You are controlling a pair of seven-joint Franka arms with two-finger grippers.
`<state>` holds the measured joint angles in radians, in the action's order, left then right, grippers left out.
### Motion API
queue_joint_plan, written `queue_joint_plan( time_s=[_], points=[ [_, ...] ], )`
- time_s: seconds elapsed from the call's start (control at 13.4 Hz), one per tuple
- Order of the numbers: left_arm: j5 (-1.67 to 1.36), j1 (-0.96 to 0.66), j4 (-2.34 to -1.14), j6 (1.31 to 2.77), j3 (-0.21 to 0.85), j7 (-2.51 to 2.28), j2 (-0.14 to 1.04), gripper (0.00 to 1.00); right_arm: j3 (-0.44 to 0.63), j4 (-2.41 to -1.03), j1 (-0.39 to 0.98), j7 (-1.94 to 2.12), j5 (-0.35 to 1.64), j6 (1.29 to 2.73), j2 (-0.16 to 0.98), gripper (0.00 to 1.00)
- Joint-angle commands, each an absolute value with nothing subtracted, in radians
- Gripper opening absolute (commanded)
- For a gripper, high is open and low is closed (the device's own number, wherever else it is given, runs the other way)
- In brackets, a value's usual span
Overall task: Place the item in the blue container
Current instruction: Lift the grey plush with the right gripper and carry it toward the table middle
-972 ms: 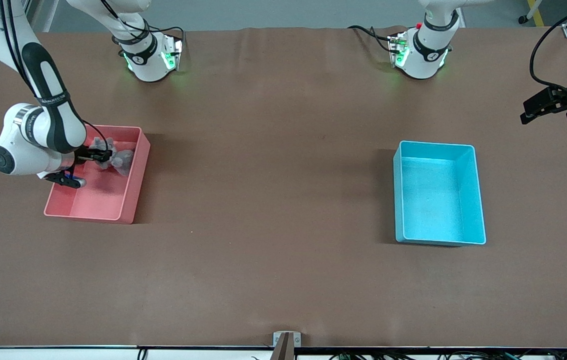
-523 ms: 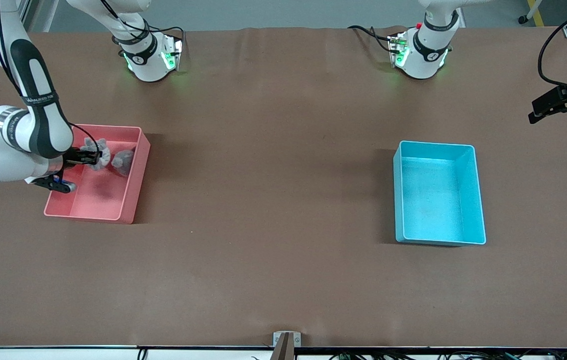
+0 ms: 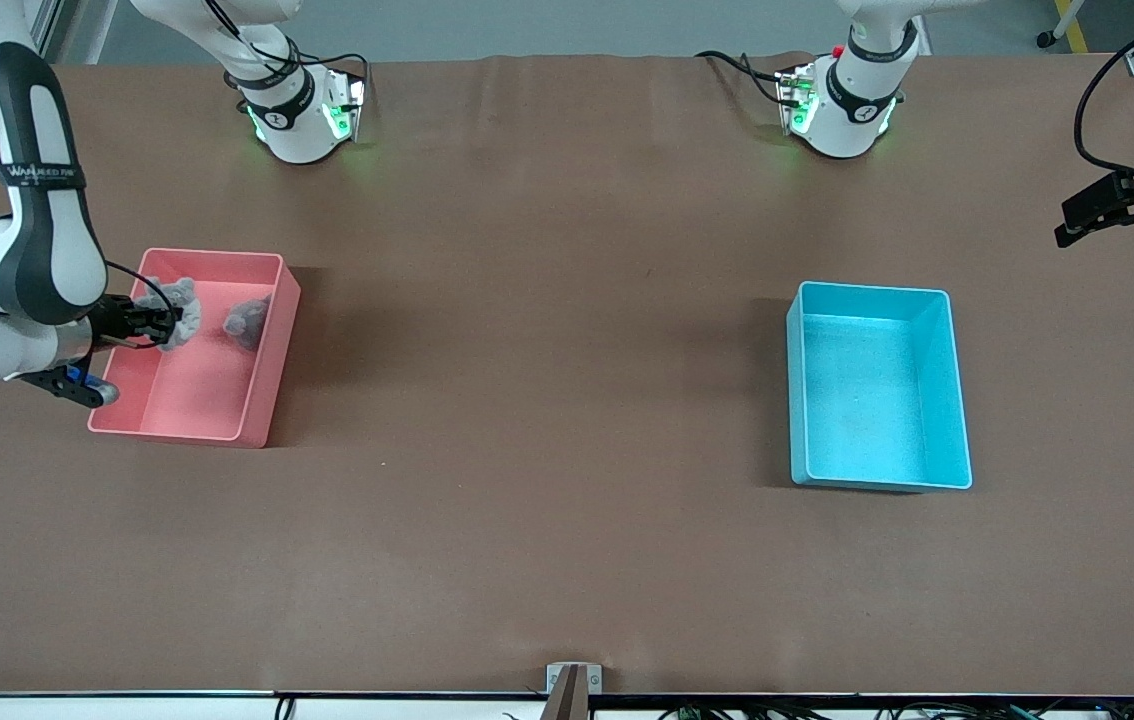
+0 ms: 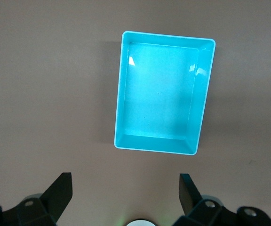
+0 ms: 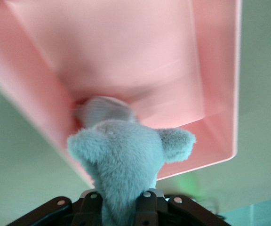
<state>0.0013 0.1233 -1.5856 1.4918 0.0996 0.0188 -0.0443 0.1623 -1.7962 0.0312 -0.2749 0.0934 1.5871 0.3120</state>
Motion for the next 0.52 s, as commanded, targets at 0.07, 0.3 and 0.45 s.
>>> queue_joint_plan(
  time_s=[0.07, 0.3, 0.45],
  points=[
    [-0.015, 0.126, -1.578, 1.493, 0.100, 0.037, -0.044, 1.00, 0.161, -1.735, 0.168, -0.518, 0.193, 1.575, 0.304, 0.01],
    [-0.015, 0.126, -1.578, 1.493, 0.100, 0.037, -0.043, 1.00, 0.163, -1.730, 0.309, -0.733, 0.291, 1.656, 0.308, 0.01],
    [-0.015, 0.126, -1.578, 1.493, 0.100, 0.037, -0.041, 1.00, 0.161, -1.732, 0.404, -0.864, 0.322, 1.739, 0.314, 0.01]
  ],
)
